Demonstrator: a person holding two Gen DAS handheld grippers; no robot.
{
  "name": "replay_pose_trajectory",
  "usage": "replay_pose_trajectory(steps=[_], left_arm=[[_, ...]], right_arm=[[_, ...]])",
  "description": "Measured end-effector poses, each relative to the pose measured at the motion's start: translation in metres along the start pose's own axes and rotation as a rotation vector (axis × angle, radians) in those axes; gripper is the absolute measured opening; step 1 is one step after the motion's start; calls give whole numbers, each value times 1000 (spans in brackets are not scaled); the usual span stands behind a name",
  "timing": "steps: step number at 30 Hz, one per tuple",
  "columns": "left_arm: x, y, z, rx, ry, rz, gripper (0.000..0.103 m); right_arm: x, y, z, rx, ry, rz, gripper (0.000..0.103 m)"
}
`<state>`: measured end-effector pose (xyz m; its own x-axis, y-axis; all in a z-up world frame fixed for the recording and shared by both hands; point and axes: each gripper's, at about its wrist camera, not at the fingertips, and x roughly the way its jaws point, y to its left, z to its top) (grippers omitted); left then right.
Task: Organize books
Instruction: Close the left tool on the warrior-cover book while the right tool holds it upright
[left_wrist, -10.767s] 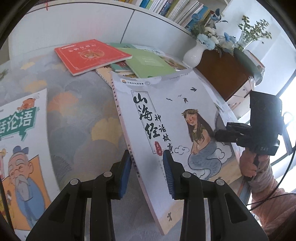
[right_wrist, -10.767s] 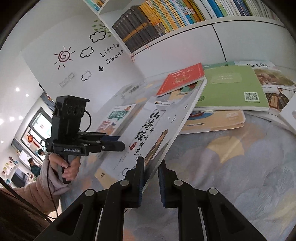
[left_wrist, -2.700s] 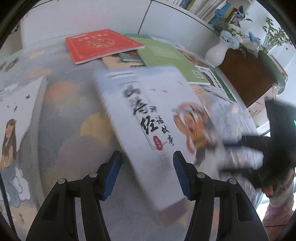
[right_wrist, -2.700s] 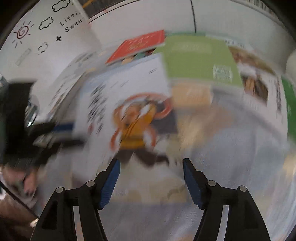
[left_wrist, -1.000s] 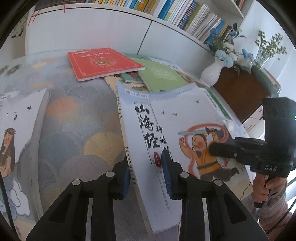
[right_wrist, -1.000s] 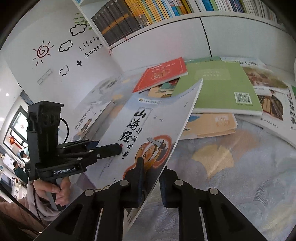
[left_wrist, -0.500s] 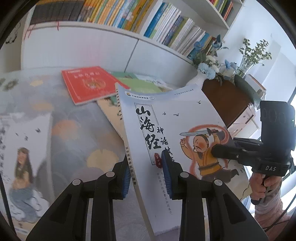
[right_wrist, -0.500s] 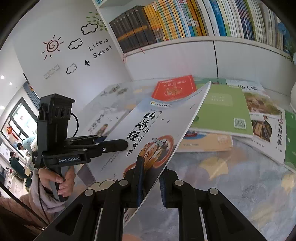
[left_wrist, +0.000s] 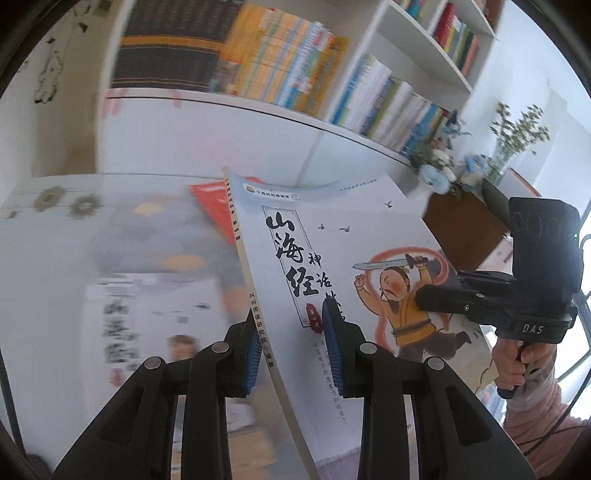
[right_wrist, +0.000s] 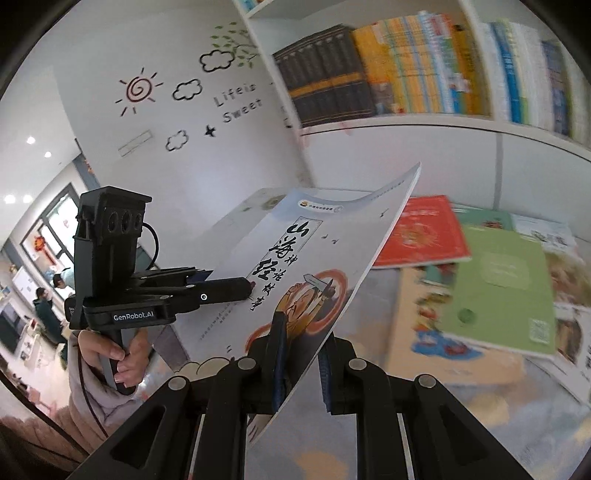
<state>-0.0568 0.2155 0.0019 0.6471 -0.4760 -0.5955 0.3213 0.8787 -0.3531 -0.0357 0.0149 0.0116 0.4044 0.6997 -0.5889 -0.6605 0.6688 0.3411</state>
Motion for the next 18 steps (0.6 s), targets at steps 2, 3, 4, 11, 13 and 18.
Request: replay_pose_trajectory(steps=[2,3,4,11,13,18], left_arm=[[-7,17,-1,-21,-12,27,28],[-10,25,-3,-33,-12,37,28],[-12,35,-5,-51,-13,48,28],[-14,86,-29,-102,26,103,28],[-11,104,-37,-127,43,111,28],[6,136,-52,-194,89,140,28]], right_arm=[[19,10,8,-13,14,19,15],[28,14,11,-16,20,28,15],[39,18,13,-16,27,42,15],[107,38,10,-12,90,95,15],[124,39,6,-2,109,102,15],[162,40,-6,40,129,96,15]])
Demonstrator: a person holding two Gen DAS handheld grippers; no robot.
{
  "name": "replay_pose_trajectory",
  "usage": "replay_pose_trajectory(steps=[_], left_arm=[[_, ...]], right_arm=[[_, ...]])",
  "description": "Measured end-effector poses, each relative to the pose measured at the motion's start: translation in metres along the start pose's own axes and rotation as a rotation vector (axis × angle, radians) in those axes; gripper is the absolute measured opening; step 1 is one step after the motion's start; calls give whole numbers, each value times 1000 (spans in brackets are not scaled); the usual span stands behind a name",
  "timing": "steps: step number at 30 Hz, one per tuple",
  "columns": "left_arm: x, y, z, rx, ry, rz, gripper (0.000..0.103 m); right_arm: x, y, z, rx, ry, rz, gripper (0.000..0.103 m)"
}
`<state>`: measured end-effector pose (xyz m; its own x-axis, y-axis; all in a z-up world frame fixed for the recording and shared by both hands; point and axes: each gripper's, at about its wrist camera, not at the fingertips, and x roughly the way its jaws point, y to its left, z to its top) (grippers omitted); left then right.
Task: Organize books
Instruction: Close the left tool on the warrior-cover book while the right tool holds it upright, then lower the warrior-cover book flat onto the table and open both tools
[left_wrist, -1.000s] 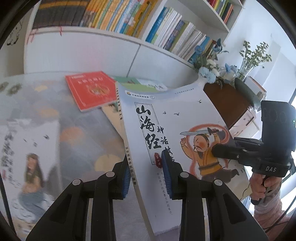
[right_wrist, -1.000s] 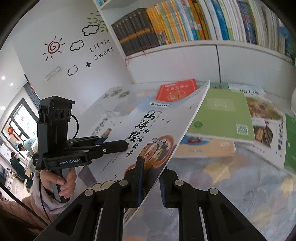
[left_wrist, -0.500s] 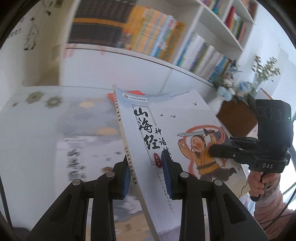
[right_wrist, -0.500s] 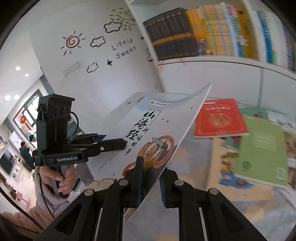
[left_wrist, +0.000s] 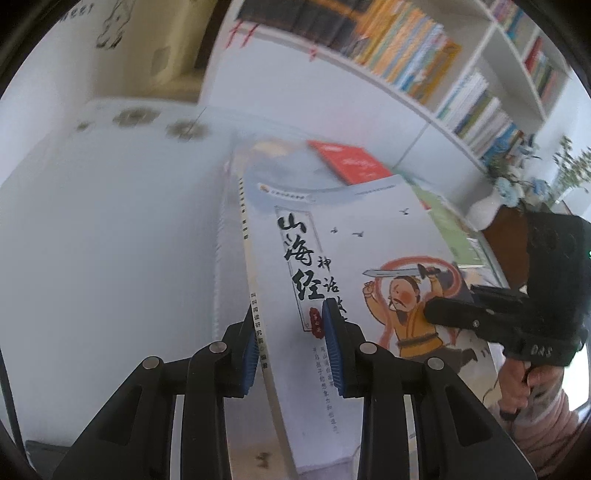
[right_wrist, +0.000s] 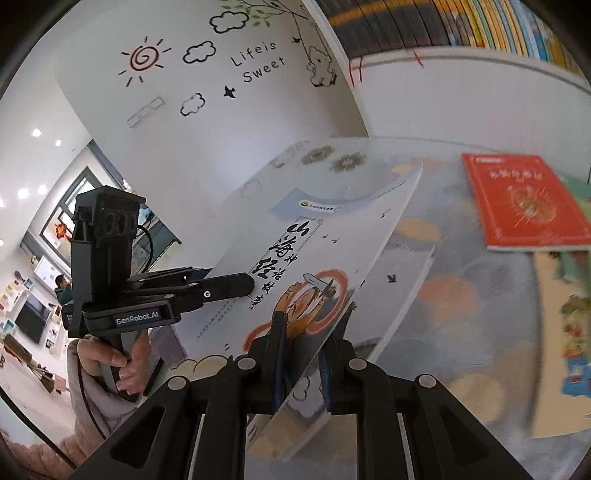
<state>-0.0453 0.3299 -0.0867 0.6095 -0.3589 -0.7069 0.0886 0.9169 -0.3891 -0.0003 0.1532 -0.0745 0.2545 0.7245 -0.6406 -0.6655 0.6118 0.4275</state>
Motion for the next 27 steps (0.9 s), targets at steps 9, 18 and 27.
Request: replay_pose_trajectory(steps=[9,18,27], left_arm=[[7,-14,-6,97,-29,171,32],[8,-16,-5,126,-36,224,35],[9,-12,-4,124,-43,294,36]], right_arm=[[30,-10,-16,71,11,-30,15],[26,-17,-22,132,-4,-11,16],[25,-16,-24,125,-17,-18,19]])
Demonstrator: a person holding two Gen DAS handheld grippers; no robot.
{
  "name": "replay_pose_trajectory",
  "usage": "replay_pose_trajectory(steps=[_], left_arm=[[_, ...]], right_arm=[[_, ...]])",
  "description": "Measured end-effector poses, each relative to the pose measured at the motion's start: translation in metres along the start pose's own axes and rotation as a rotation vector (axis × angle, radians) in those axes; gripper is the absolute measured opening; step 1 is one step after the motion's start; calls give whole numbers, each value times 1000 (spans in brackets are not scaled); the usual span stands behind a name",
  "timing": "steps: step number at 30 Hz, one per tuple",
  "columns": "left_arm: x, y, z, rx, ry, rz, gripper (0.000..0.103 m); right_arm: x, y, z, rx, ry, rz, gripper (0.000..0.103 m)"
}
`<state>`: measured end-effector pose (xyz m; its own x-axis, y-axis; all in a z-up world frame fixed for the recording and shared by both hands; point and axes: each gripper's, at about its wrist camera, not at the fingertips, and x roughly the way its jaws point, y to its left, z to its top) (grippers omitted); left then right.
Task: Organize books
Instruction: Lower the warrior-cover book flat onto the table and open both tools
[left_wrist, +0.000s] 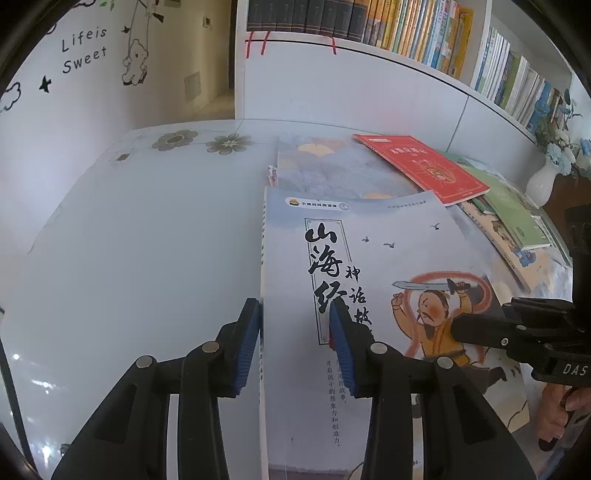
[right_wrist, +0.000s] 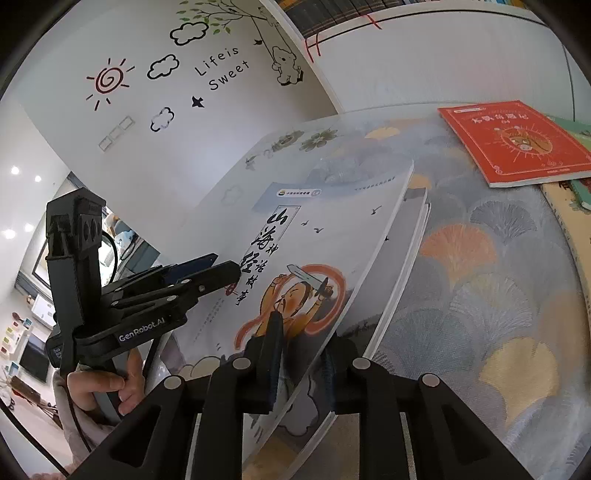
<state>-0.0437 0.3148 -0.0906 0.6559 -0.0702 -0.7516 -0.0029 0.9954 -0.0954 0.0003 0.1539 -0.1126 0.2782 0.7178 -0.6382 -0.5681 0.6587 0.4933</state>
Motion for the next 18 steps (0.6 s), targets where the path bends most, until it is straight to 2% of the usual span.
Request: replay_pose_trajectory(steps=[3,5,7,9,15,18], left_arm=[[-1,-1,0,3,-6,15,36],[-1,1,0,2,-7,33,36],[0,2,1,-5,-11,35,36],[-1,4,0,-13,-15,42,36],[-7,3,1,-15,-38,36,36],[-7,3,2,-17,-40,32,36]], right_arm=[[-2,0,0,28,14,15,26],[-4,2,0,55,19,-10,27],[-5,6,0,51,30,-26,33],[-8,15,-1,30,46,-50,47],[-12,16,-2,22,70,-144,52],[-13,7,-2,53,96,-152,52]])
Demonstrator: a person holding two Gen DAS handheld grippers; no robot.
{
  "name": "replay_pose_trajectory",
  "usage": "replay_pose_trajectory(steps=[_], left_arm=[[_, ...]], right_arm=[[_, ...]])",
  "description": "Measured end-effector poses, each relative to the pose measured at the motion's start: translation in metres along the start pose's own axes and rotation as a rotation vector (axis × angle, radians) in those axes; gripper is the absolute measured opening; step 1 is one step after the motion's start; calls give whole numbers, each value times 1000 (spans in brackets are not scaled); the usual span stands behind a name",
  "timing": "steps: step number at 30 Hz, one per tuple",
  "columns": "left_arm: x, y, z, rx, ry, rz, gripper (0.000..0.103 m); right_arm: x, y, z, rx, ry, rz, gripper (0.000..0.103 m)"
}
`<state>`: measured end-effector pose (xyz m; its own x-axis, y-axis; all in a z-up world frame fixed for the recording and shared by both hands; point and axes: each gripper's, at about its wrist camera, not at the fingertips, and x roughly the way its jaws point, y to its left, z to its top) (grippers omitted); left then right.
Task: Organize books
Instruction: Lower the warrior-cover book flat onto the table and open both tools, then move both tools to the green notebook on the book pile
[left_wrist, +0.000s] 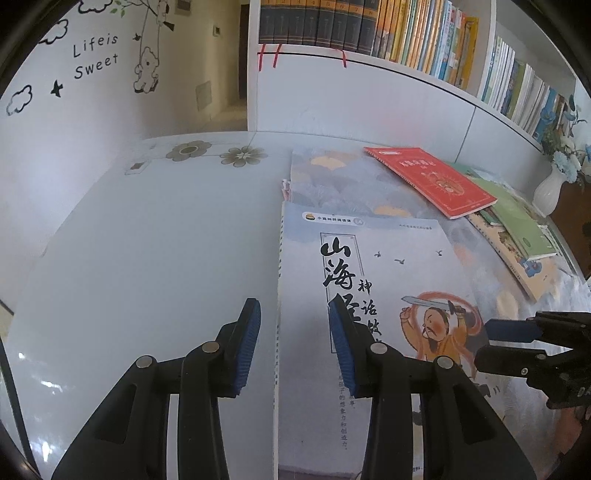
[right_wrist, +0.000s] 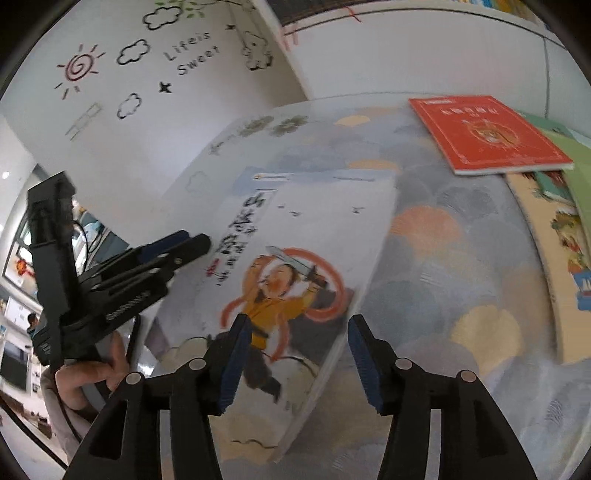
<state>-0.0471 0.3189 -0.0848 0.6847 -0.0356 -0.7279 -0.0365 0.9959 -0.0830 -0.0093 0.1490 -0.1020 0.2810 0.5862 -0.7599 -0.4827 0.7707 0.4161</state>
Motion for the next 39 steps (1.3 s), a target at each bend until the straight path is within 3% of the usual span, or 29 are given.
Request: replay_pose_trajectory(steps=[6,11,17,24,28,34,39], left_arm=[[0,-3,0,-1,2,-2,36],[-7,-12,6,-15,5,-16,36],[-20,-45,24,-50,1,-97,40],[-8,-138,53,-23,25,-224,40],[7,-198,61,-11,32,-296,40],[45,-275,72,-5,40,-363,40],[74,-305,70,-18,52,-360,40]], right_arm=[[-6,-32,-11,69,44,6,52],[-48,-67,-20,99,-5,-62,52],[-110,-124,-32,176,-76,-113,52],[-183,-205,-45,318,-207,-142,52],[-209,-248,-45,413,-238,-93,52],[-225,-296,-30,462,-290,-86,52],[-213,-334,-12,522,-272,-61,52]])
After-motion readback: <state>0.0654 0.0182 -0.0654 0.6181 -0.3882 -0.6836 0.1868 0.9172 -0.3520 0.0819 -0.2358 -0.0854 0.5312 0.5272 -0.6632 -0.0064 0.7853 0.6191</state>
